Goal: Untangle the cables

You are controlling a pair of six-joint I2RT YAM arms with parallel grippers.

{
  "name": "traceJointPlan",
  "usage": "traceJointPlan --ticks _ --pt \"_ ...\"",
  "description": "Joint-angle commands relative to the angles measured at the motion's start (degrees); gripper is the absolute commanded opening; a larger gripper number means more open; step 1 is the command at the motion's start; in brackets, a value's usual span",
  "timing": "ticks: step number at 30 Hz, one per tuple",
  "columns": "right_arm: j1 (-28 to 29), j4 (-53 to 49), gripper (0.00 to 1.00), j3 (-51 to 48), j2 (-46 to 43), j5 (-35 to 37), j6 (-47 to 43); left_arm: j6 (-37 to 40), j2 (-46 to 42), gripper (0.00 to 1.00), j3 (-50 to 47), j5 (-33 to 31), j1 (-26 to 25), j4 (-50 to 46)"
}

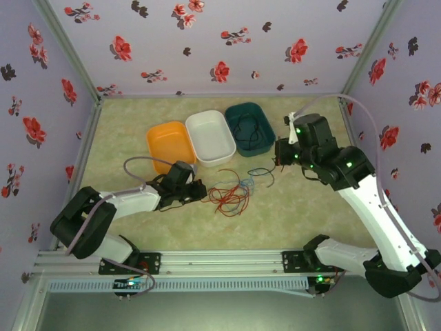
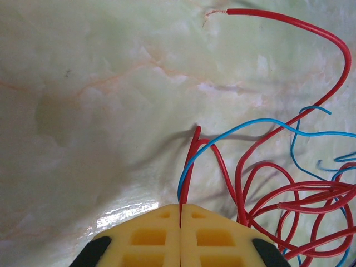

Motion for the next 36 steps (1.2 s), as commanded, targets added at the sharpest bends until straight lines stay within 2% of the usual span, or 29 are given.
traceJointPlan --ticks 1,8,14,19,23,27,28,30,36 --pt "-1.34 -2.74 0.0 3.1 -1.91 5.21 -1.22 0.76 0.29 0.0 0.96 0.48 0.31 -2.03" --pt "-2.6 -3.68 0.0 7.81 -3.36 9.19 -2.41 0.98 0.4 0.0 1.03 0.38 0.32 -2.38" --pt "-2.87 -6.31 0.0 14.02 -4.21 17.96 -3.35 1.24 0.88 0.0 1.2 0.21 0.32 -2.75" --pt "-2.87 -4.03 0.0 15.92 -7.2 23.61 -3.74 1.33 1.65 0.0 1.36 0.21 0.3 -2.84" --pt "-2.87 -0.63 0.0 15.74 -9.94 25.7 -4.23 1.68 2.24 0.0 1.88 0.19 0.32 -3.28" --pt "-2.87 -0.28 0.0 16.01 -9.8 24.17 -4.39 1.79 2.29 0.0 2.3 0.15 0.31 -3.3" --pt "-2.87 -0.28 0.0 16.03 -9.5 23.49 -4.41 1.95 2.06 0.01 2.55 0.15 0.3 -3.52" --pt "-2.87 -0.21 0.0 16.01 -8.82 22.01 -4.52 2.26 1.4 0.12 2.9 0.24 0.25 -3.89" --pt "-2.87 0.54 0.0 15.4 -5.91 17.19 -4.8 2.87 -2.95 0.35 3.82 0.21 0.24 -4.84"
